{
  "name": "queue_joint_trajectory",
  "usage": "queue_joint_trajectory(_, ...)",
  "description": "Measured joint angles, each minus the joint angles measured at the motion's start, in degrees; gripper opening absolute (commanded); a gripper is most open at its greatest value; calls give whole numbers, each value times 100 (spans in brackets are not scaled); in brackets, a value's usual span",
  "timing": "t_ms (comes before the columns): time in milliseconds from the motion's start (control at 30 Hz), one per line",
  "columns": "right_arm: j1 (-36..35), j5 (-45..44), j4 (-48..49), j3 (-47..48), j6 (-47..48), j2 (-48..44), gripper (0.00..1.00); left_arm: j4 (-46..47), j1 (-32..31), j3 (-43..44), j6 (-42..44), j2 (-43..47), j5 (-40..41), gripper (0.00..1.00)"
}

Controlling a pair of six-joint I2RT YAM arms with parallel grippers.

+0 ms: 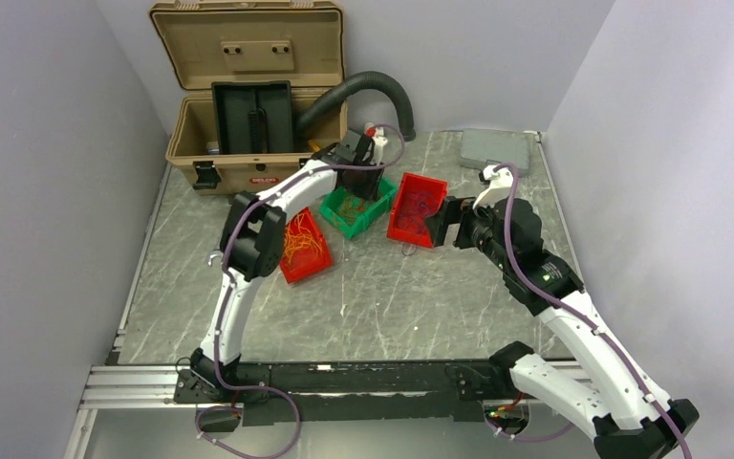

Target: Untangle the cables

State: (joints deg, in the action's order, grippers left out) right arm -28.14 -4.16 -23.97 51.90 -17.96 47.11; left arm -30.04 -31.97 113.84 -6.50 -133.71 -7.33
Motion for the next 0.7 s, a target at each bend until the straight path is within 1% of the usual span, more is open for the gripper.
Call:
queue_joint_trajectory(67,9,7,0,0,-2,0,99,-33,0,-17,26,181,0,44)
queue_joint_trajectory(267,15,24,-4,-24,-7,0,99,-50,-2,-15,144,885,61,53)
queue_joint_trajectory(333,20,26,-2,-48,-7,-11,100,-83,-4,-13,153,1082,76,58)
queue_joint_trajectory(367,20,31,-4,-70,-9,-22,100,-114,-9,-13,155,1178,90,63)
queue_joint_trajectory(400,20,42,-2,-94,-9,-37,100,-149,-9,-13,155,1255,114,71)
queue_joint_trajectory(433,20,61,2,-136,-7,-66,100,-175,-9,-24,164,1325,125,88)
queue_joint_trajectory(467,20,105,4,-188,-4,-103,100,-157,-11,-116,155,1443,149,98)
queue_joint_trajectory(533,22,289,11,-286,2,-164,100,-20,-15,-651,170,1895,225,99)
queue_joint_trajectory(633,26,638,98,-424,44,-186,100,332,-15,-2146,107,3128,308,99)
queue_joint_trajectory(700,24,772,199,-525,55,-195,100,468,-20,-2898,68,3960,372,99)
